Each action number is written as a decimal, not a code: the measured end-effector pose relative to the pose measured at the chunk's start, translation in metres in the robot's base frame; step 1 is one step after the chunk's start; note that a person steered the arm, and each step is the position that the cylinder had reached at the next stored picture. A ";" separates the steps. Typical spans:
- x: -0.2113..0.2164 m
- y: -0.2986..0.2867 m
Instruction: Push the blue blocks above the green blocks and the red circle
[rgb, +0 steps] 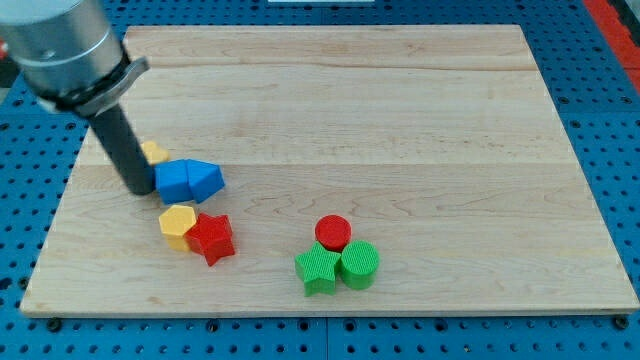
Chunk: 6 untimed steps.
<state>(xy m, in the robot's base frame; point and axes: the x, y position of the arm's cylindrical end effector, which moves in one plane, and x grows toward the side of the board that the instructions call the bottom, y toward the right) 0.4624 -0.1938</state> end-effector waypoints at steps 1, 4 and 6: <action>-0.006 -0.021; 0.019 0.048; -0.025 0.188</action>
<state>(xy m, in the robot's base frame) 0.4377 -0.0055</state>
